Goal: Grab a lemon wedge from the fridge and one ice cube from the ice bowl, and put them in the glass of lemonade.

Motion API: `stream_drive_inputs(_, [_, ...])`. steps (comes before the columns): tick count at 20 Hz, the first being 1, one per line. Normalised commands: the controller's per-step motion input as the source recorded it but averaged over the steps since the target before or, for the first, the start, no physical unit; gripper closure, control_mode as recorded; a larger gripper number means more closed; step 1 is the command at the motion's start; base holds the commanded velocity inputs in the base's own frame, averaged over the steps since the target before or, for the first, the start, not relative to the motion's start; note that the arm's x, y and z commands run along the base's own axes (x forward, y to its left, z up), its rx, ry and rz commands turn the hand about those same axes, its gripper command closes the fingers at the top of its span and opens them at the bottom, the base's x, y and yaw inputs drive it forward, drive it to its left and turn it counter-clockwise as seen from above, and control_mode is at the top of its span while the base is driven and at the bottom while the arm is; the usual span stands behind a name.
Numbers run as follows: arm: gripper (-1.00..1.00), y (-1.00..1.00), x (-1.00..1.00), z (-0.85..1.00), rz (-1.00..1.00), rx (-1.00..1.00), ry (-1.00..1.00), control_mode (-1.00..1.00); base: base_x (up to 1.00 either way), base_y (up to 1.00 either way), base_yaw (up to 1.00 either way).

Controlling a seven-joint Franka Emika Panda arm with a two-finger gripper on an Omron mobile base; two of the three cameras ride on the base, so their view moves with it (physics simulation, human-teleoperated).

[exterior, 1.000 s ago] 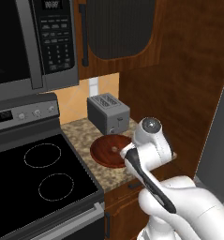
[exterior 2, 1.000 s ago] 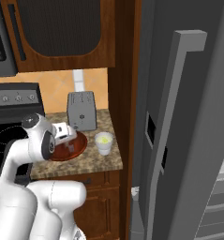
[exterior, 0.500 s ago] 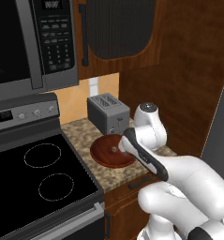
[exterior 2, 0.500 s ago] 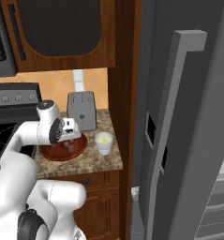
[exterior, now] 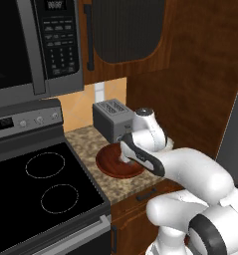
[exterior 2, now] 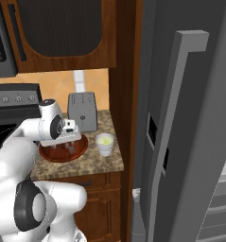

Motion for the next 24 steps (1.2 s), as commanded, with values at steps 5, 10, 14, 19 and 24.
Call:
stream_drive_inputs(5, [-1.0,0.0,0.12,-0.39,0.0,-0.06,0.01,-1.0,0.0,0.0,0.0])
stream_drive_inputs(10, [-1.0,0.0,0.07,-0.18,0.0,0.0,0.02,-1.0,0.0,0.0,0.0])
stream_drive_inputs(14, [-1.0,0.03,0.36,-0.18,0.0,0.0,0.01,-1.0,0.0,0.0,0.0])
stream_drive_inputs(19, [-1.0,0.02,0.37,-0.14,0.0,0.0,0.02,-1.0,0.0,0.0,0.0])
stream_drive_inputs(24, [-1.0,0.09,0.26,-0.18,-0.01,0.0,0.02,-1.0,0.0,0.0,0.0])
